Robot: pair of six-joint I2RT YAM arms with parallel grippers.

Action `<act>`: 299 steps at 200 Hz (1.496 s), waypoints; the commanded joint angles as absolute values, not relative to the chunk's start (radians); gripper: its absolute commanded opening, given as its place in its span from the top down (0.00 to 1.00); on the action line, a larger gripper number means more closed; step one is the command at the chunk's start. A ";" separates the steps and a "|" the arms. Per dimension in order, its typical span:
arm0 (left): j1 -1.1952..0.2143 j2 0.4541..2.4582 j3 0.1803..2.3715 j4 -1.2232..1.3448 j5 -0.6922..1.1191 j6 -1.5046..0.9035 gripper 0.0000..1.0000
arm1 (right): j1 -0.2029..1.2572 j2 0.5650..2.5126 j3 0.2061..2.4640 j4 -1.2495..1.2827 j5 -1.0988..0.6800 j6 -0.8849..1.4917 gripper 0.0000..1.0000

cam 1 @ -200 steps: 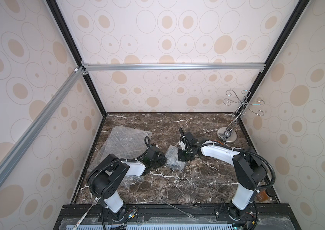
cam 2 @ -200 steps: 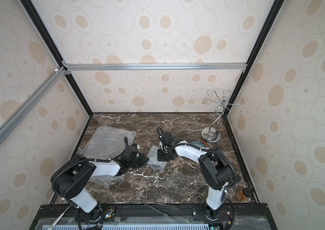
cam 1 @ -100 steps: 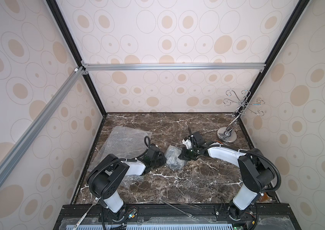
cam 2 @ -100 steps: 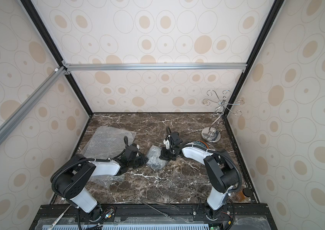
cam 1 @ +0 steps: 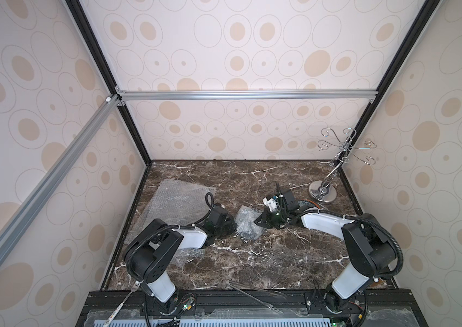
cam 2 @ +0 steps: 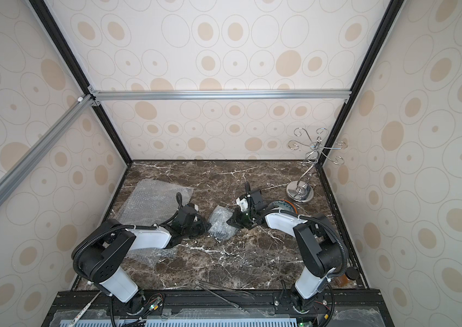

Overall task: Unpack dinner plates from bubble wrap
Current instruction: Unwrap the bubble wrap at the center of the board.

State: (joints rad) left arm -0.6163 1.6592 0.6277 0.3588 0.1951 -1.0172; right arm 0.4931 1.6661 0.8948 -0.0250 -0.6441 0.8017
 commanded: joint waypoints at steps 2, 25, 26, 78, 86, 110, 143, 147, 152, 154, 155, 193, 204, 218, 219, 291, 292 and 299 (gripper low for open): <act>-0.617 1.688 0.632 0.218 0.143 -0.989 1.00 | 0.498 1.620 0.893 0.199 -0.779 0.889 1.00; -0.616 1.702 0.634 0.207 0.135 -0.985 1.00 | 0.500 1.617 0.902 0.187 -0.783 0.883 1.00; -0.616 1.703 0.634 0.207 0.135 -0.985 1.00 | 0.500 1.616 0.903 0.186 -0.783 0.883 1.00; -0.617 1.712 0.634 0.173 0.101 -0.970 1.00 | 0.500 1.595 0.913 0.139 -0.770 0.859 1.00; -0.617 1.711 0.632 0.164 0.094 -0.967 1.00 | 0.500 1.593 0.914 0.144 -0.771 0.863 1.00; -0.617 1.709 0.621 0.163 0.087 -0.966 1.00 | 0.499 1.593 0.917 0.147 -0.771 0.862 1.00; -0.617 1.703 0.616 0.182 0.105 -0.974 1.00 | 0.542 1.606 1.004 -0.119 -0.644 0.702 1.00; -0.617 1.701 0.618 0.182 0.106 -0.975 1.00 | 0.554 1.609 1.027 -0.183 -0.612 0.668 1.00; -0.617 1.697 0.622 0.181 0.109 -0.976 1.00 | 0.569 1.615 1.056 -0.248 -0.575 0.634 0.99; -0.618 1.697 0.623 0.182 0.110 -0.976 1.00 | 0.575 1.619 1.066 -0.269 -0.561 0.623 0.98; -0.617 1.697 0.624 0.181 0.110 -0.976 1.00 | 0.578 1.620 1.071 -0.279 -0.555 0.618 0.98; -0.617 1.674 0.652 0.165 0.117 -0.970 1.00 | 0.624 1.663 1.153 -0.437 -0.422 0.543 0.72; -0.618 1.668 0.656 0.162 0.117 -0.968 1.00 | 0.639 1.680 1.198 -0.512 -0.372 0.503 0.62; -0.617 1.661 0.659 0.161 0.117 -0.964 1.00 | 0.654 1.699 1.244 -0.586 -0.313 0.463 0.56; -0.617 1.661 0.659 0.161 0.117 -0.964 1.00 | 0.654 1.699 1.247 -0.589 -0.311 0.461 0.56; -0.617 1.638 0.629 0.200 0.133 -0.969 1.00 | 0.657 1.853 1.449 -0.741 -0.236 0.313 0.56; -0.617 1.637 0.629 0.200 0.133 -0.969 1.00 | 0.657 1.855 1.449 -0.740 -0.237 0.311 0.56; -0.617 1.635 0.627 0.203 0.134 -0.971 1.00 | 0.657 1.872 1.459 -0.735 -0.242 0.302 0.55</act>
State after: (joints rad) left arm -0.6174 1.6524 0.6525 0.2825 0.1577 -0.9794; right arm 0.6525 1.8133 1.4200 -0.6571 -0.2680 0.3805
